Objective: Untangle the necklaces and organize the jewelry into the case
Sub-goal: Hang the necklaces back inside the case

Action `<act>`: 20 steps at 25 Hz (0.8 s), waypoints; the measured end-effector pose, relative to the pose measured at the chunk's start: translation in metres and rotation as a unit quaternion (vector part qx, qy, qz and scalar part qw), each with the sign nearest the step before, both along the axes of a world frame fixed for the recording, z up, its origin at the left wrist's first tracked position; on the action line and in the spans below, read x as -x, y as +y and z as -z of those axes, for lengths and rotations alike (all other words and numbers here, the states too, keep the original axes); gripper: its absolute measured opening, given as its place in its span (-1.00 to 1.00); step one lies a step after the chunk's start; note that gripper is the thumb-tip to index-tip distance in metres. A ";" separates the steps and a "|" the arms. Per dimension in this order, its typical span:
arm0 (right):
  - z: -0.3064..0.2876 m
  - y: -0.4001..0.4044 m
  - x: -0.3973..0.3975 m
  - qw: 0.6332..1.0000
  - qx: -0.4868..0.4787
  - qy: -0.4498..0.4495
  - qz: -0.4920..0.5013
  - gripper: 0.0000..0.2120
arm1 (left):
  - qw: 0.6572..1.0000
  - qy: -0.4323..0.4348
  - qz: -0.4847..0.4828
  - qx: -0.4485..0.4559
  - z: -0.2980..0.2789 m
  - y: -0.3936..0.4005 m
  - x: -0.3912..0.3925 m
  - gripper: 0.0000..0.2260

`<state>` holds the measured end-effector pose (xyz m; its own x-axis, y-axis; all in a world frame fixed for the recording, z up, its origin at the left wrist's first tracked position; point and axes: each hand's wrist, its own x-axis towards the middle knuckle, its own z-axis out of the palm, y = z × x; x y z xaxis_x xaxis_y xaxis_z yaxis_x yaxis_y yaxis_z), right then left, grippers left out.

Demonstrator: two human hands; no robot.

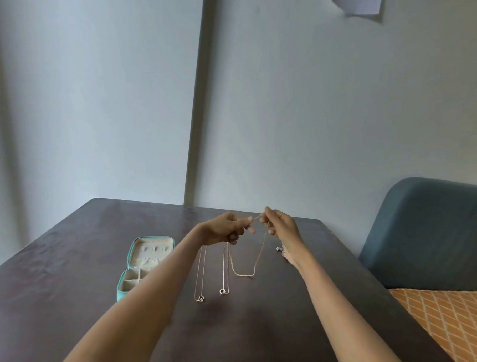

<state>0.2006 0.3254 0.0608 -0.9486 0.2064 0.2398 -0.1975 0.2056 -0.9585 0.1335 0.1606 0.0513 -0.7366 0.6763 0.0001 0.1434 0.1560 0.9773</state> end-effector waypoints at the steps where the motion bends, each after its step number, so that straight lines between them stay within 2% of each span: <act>1: -0.002 -0.004 0.000 1.000 0.016 -0.004 0.011 -0.76 | 1.000 -0.009 0.011 -0.006 -0.004 -0.005 -0.005 -0.69; 4: 0.003 -0.016 -0.002 0.998 0.041 -0.026 0.029 -0.75 | 0.993 -0.050 0.006 -0.109 -0.015 -0.016 -0.013 -0.68; 8: 0.022 -0.029 -0.004 0.996 -0.065 -0.061 -0.008 -0.70 | 0.947 -0.147 -0.061 -0.280 -0.021 -0.020 -0.012 -0.75; 12: 0.025 -0.043 -0.011 0.985 -0.146 -0.070 -0.058 -0.72 | 0.903 -0.175 -0.086 -0.382 -0.012 -0.016 -0.006 -0.74; 14: 0.021 -0.047 -0.013 0.977 -0.192 -0.070 -0.068 -0.75 | 0.918 -0.144 -0.109 -0.353 -0.004 -0.014 -0.003 -0.74; 17: 0.008 -0.049 -0.013 0.965 -0.241 -0.072 -0.069 -0.79 | 0.973 -0.072 -0.103 -0.193 0.003 -0.012 -0.008 -0.74; 20: -0.005 -0.046 -0.014 0.980 -0.180 -0.066 -0.049 -0.72 | 0.996 -0.036 -0.041 -0.067 0.004 -0.014 -0.017 -0.71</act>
